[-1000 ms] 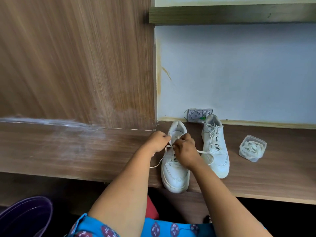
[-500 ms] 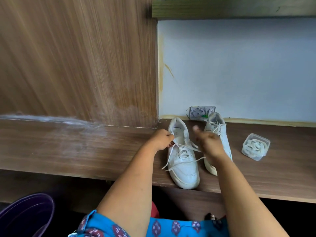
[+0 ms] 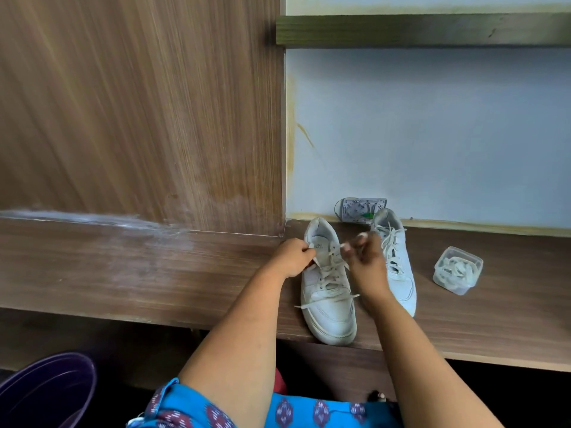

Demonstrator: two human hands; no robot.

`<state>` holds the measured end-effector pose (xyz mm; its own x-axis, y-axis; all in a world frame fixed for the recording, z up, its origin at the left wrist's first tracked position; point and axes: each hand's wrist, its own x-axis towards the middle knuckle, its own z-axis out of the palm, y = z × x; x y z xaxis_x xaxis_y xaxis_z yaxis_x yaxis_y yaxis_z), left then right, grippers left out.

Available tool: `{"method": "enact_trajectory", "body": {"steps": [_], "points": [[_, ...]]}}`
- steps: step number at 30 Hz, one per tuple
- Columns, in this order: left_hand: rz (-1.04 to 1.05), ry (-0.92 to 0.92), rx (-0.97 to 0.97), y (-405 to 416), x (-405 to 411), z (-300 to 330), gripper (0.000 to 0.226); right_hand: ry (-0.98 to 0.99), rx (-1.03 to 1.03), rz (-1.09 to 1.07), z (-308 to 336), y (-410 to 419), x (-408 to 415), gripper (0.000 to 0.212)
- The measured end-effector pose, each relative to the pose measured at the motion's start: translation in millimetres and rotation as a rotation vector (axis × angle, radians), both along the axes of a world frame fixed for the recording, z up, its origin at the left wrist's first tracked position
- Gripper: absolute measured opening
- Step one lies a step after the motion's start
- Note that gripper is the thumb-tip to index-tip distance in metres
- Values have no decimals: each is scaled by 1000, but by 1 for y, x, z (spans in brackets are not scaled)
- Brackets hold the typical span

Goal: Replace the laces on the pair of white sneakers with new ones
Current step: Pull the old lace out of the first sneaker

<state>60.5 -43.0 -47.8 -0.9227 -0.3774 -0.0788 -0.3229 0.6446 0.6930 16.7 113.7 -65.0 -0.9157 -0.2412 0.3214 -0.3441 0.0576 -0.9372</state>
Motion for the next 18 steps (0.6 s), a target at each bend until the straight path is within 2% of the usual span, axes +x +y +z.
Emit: {"method": "enact_trajectory", "body": {"steps": [3, 5, 6, 7, 9, 11, 12, 14, 15, 16, 18], "points": [[-4, -20, -2, 2, 0, 2, 30, -350, -584, 7, 17, 18, -7, 30], [0, -32, -100, 4, -1, 4, 28, -445, -781, 57, 28, 29, -10, 31], [6, -19, -138, 5, -1, 6, 22, -418, -779, 88, 34, 32, -8, 34], [9, 4, -149, 7, -1, 9, 19, -349, -706, 113, 36, 33, -5, 36], [-65, 85, -122, 13, -1, 15, 41, -158, -423, 158, 35, 27, 2, 35], [-196, 142, 74, 29, 0, 21, 62, -34, -160, 254, 31, 17, 7, 25], [-234, 159, 213, 37, 1, 23, 62, -16, -106, 293, 28, 14, 7, 21], [-209, 133, 405, 41, 5, 28, 35, -58, -131, 306, 24, 11, 3, 17], [-120, 121, 495, 37, 6, 33, 20, -70, -159, 279, 22, 11, -2, 17], [12, 167, 610, 28, 6, 36, 14, -38, -130, 221, 20, 12, -7, 19], [377, 388, 867, 3, 9, 41, 14, 133, 119, 100, 14, 15, -15, 29]]}}
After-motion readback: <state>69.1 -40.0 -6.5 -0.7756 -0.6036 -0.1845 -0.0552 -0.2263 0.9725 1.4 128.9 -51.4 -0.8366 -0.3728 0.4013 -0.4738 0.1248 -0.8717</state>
